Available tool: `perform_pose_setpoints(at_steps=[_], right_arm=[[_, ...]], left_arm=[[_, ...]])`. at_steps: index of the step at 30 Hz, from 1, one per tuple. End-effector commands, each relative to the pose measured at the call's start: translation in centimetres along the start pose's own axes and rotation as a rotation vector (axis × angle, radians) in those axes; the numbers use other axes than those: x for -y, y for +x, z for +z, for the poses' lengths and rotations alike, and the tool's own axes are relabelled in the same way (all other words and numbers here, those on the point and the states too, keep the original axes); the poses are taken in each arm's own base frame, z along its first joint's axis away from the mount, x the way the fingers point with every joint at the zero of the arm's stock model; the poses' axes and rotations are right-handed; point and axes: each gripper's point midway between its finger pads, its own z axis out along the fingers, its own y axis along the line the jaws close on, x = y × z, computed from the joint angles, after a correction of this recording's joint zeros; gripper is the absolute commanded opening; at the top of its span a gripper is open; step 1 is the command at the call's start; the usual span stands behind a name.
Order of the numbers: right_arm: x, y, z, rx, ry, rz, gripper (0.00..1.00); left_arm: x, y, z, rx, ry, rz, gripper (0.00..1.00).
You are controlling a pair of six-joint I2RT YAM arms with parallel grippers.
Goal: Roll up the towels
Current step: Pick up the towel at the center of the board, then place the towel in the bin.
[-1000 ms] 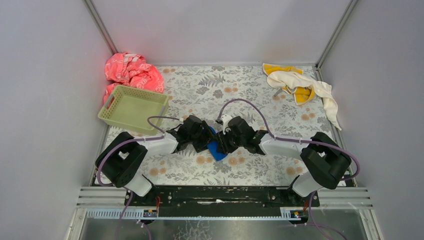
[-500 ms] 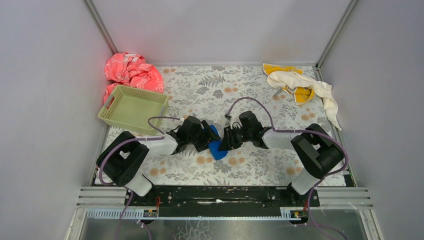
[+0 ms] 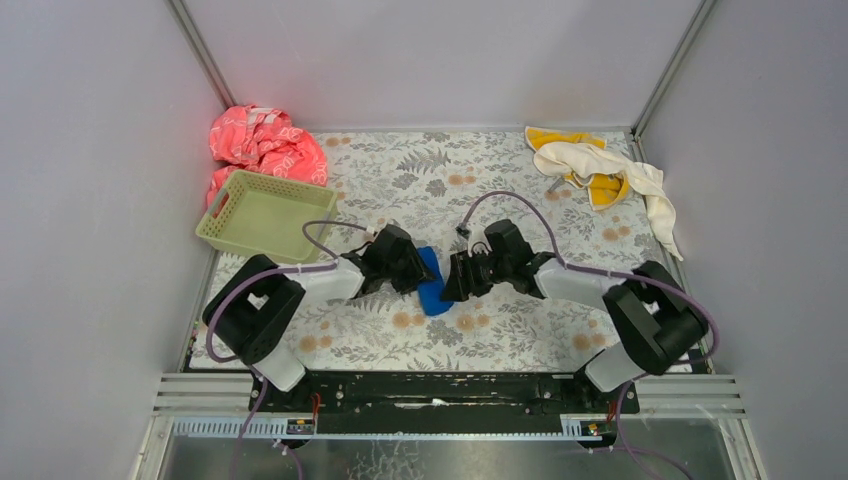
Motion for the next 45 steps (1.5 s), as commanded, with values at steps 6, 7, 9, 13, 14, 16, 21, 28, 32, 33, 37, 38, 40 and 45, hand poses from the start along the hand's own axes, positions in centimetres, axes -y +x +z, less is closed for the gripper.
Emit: perform_pose_setpoints(at_steps=[6, 7, 9, 13, 14, 16, 21, 28, 32, 33, 37, 38, 40, 45], right_arm=[[-0.7, -3.5, -6.3, 0.101, 0.202, -0.25, 0.76], [-0.7, -3.6, -6.7, 0.105, 0.217, -0.264, 0.77], [-0.5, -3.4, -7.3, 0.102, 0.24, -0.283, 0.78], [-0.9, -3.2, -7.9, 0.12, 0.228, -0.303, 0.78], [-1.1, -3.1, -8.0, 0.123, 0.217, -0.304, 0.78], [-1.5, -2.8, -8.0, 0.125, 0.194, -0.304, 0.78], [-2.3, -2.3, -7.7, 0.107, 0.136, -0.308, 0.78], [-2.7, -2.2, -8.0, 0.125, 0.117, -0.323, 0.78], [-2.9, -2.0, -8.0, 0.122, 0.106, -0.327, 0.78], [-2.9, -1.9, -8.0, 0.121, 0.105, -0.327, 0.78], [-2.9, -1.9, -7.9, 0.118, 0.101, -0.327, 0.77], [-2.8, -1.9, -7.9, 0.118, 0.101, -0.327, 0.77], [-2.8, -1.8, -7.8, 0.116, 0.101, -0.326, 0.77], [-2.6, -1.7, -7.4, 0.105, 0.099, -0.323, 0.77]], left_arm=[[-2.6, -8.4, -4.6, 0.179, -0.272, 0.278, 0.27], [-2.2, -10.1, -5.8, 0.203, -0.292, 0.308, 0.27], [-1.8, -13.0, -8.0, 0.246, -0.322, 0.364, 0.27], [-1.4, -18.1, -12.5, 0.289, -0.359, 0.513, 0.28], [-1.7, -19.2, -13.3, 0.288, -0.384, 0.535, 0.29], [-2.5, -21.6, -14.8, 0.299, -0.426, 0.569, 0.29], [-4.1, -24.9, -14.8, 0.216, -0.293, 0.565, 0.29], [-9.3, -28.5, -14.0, 0.123, -0.249, 0.47, 0.28], [-13.0, -29.4, -12.5, 0.034, -0.343, 0.428, 0.27], [-13.7, -29.5, -12.0, 0.013, -0.365, 0.425, 0.27], [-16.9, -29.3, -10.3, -0.071, -0.455, 0.401, 0.25], [-17.6, -29.2, -9.9, -0.085, -0.474, 0.394, 0.25], [-18.8, -28.6, -9.3, -0.121, -0.498, 0.394, 0.24], [-20.3, -28.3, -9.3, -0.142, -0.563, 0.409, 0.22]])
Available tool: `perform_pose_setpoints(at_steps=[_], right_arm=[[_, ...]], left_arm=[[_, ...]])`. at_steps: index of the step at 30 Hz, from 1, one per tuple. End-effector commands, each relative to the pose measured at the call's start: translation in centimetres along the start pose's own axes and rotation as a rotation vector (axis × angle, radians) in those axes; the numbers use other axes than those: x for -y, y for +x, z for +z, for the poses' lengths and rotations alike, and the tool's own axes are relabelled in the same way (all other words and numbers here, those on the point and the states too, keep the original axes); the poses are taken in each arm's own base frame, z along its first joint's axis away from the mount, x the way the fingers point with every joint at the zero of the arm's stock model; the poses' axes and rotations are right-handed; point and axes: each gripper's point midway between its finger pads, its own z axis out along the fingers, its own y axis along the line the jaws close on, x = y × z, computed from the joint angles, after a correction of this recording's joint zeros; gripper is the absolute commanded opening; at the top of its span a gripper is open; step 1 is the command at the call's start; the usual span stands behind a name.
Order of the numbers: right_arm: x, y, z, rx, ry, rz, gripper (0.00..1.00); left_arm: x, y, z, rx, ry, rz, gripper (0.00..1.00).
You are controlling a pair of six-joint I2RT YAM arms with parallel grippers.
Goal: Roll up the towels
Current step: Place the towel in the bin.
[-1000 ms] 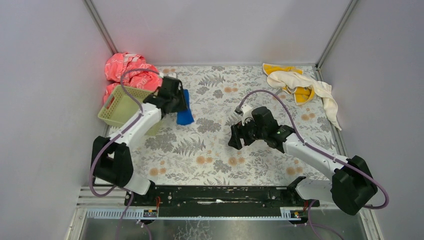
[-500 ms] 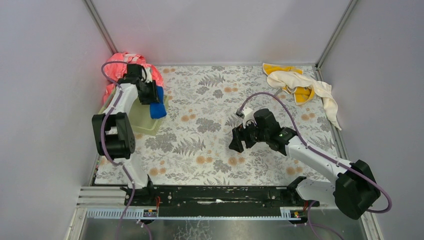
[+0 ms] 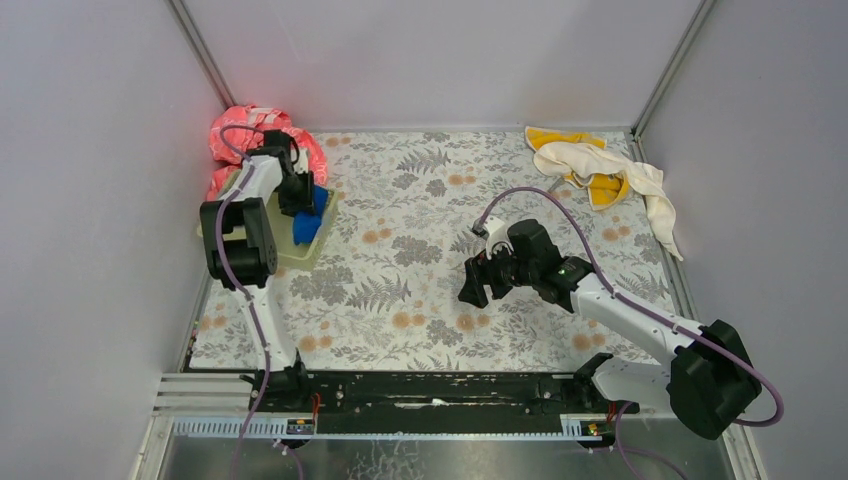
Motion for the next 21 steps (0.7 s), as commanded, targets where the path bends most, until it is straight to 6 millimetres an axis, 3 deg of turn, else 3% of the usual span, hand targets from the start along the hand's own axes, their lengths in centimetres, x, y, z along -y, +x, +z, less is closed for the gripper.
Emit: perform_pose_setpoints(at_steps=[1, 3, 14, 17, 21], right_arm=[[-0.7, -0.9, 0.2, 0.03, -0.041, -0.037, 0.77], [-0.6, -0.9, 0.3, 0.027, -0.036, -0.038, 0.77], [-0.6, -0.8, 0.4, 0.019, -0.037, -0.035, 0.77], [-0.6, -0.8, 0.5, 0.021, -0.039, -0.036, 0.77], [-0.5, -0.9, 0.5, 0.023, -0.035, -0.038, 0.77]], left_arm=[[-2.4, 3.3, 2.4, -0.131, -0.112, 0.054, 0.21], [-2.7, 3.3, 2.1, -0.129, -0.15, 0.061, 0.2], [0.9, 3.6, 0.2, -0.125, -0.086, 0.128, 0.2], [1.1, 4.3, 0.9, -0.149, -0.064, 0.121, 0.2], [1.0, 6.4, 3.5, -0.234, -0.054, 0.098, 0.22]])
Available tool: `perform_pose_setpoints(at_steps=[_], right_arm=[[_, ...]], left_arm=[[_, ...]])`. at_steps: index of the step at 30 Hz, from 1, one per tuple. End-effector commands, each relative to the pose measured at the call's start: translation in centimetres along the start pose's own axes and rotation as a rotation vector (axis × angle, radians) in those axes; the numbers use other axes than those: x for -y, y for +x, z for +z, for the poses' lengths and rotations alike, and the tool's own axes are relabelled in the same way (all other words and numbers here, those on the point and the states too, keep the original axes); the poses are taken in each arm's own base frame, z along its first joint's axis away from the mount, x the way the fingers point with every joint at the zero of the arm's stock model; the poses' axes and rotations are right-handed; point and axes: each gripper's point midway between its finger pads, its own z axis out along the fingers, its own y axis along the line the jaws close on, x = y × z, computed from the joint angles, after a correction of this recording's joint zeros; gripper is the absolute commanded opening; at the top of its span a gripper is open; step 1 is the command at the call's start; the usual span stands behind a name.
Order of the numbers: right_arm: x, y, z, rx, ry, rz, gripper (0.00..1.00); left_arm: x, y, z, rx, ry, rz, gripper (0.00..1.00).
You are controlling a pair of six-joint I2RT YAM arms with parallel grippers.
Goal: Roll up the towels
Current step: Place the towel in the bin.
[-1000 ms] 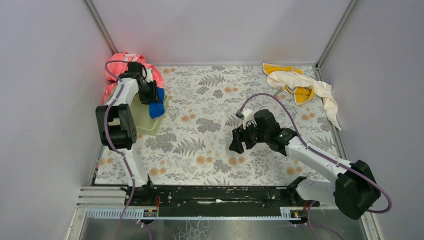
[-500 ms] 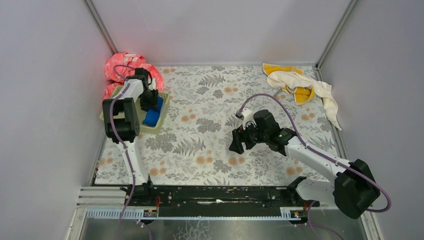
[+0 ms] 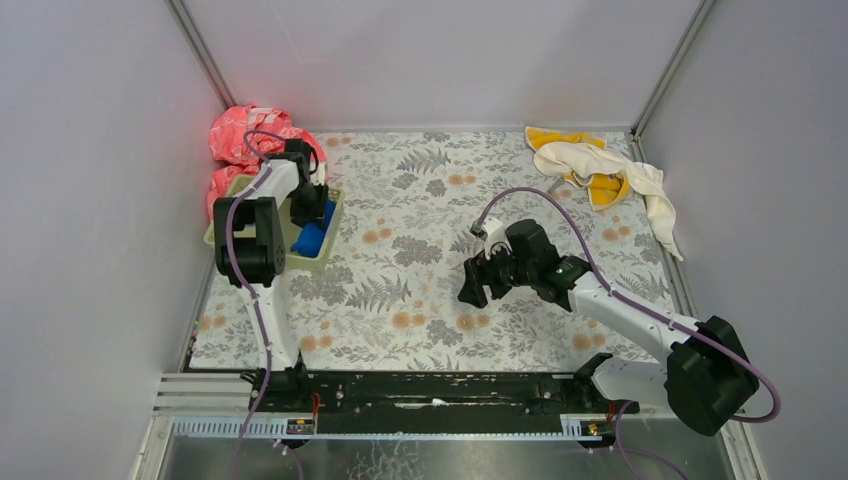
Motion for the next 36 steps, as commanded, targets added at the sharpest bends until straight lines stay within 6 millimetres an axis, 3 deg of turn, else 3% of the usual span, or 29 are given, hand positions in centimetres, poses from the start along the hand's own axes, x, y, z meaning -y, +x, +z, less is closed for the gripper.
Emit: perform_pose_setpoints(at_steps=[1, 5, 12, 21, 30, 36], right_arm=[[-0.7, -1.1, 0.2, 0.037, -0.036, -0.036, 0.77], [-0.7, -1.1, 0.2, 0.033, -0.037, -0.036, 0.77], [-0.6, -1.2, 0.2, 0.034, -0.032, -0.036, 0.77], [-0.6, -1.4, -0.1, 0.041, -0.022, -0.041, 0.77], [-0.6, -1.9, -0.5, 0.049, -0.007, -0.045, 0.76], [0.1, -2.7, -1.2, 0.058, 0.049, -0.058, 0.77]], left_arm=[[0.9, 2.7, 2.5, -0.12, 0.044, -0.01, 0.24], [1.6, 3.3, 3.4, -0.159, 0.045, 0.003, 0.3], [2.9, 1.3, 0.2, -0.045, 0.104, 0.022, 0.39], [2.3, 1.0, 0.0, -0.026, 0.067, -0.003, 0.63], [2.2, -0.7, -3.2, 0.07, 0.065, -0.022, 0.76], [2.4, -1.9, -6.3, 0.159, 0.061, -0.058, 0.83]])
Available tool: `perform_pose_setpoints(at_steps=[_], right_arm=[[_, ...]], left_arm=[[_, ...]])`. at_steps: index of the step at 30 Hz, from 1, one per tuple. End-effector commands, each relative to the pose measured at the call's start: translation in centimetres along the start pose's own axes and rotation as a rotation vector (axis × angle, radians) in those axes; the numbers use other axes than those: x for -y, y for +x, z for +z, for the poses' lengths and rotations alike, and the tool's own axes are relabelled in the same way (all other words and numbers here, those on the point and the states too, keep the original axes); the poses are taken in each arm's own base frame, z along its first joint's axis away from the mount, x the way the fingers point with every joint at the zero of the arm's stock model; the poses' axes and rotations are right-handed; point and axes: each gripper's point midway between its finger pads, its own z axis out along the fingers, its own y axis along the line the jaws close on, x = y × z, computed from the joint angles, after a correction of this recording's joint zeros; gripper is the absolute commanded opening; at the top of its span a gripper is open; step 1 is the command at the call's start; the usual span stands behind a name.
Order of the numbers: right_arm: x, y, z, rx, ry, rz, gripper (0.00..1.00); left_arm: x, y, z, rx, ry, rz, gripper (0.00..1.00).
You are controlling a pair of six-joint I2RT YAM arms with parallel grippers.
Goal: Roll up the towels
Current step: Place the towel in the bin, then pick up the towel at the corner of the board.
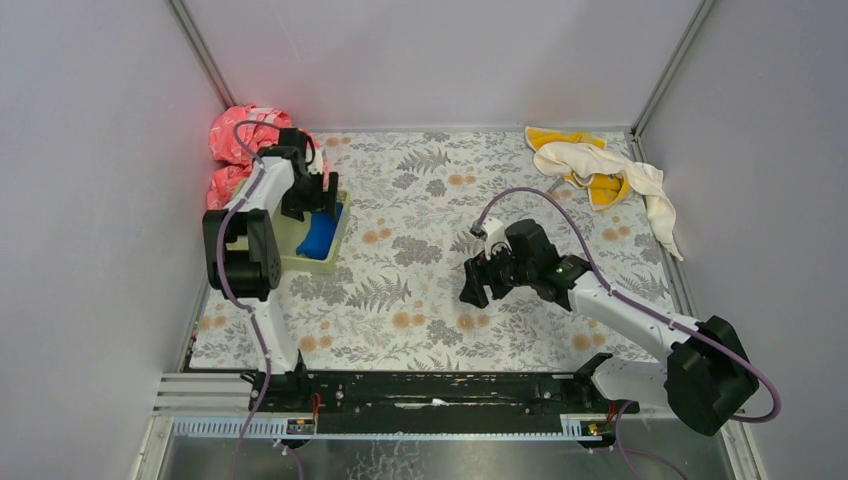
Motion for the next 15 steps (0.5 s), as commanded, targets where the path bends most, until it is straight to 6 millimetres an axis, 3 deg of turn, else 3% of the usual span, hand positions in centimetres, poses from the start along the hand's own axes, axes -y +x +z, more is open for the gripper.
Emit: perform_pose_setpoints(at_steps=[1, 6, 10, 12, 15], right_arm=[[0.2, -3.3, -1.5, 0.073, 0.063, -0.055, 0.77], [3.7, -6.1, -3.4, 0.102, 0.308, -0.067, 0.85], [7.8, -9.6, -5.4, 0.134, 0.571, -0.085, 0.93], [10.6, -10.5, -5.9, 0.125, 0.687, -0.065, 0.95], [14.8, -12.2, -6.7, 0.148, 0.816, -0.018, 0.96]], left_arm=[[0.5, -1.4, -3.3, 0.094, -0.001, -0.049, 0.83], [2.7, -2.6, -8.2, 0.269, 0.031, -0.159, 0.85], [7.2, -2.5, -11.7, 0.432, 0.098, -0.136, 0.89], [9.6, -1.4, -12.4, 0.462, 0.135, -0.09, 0.9], [11.1, 0.2, -12.9, 0.481, 0.168, -0.055, 0.92]])
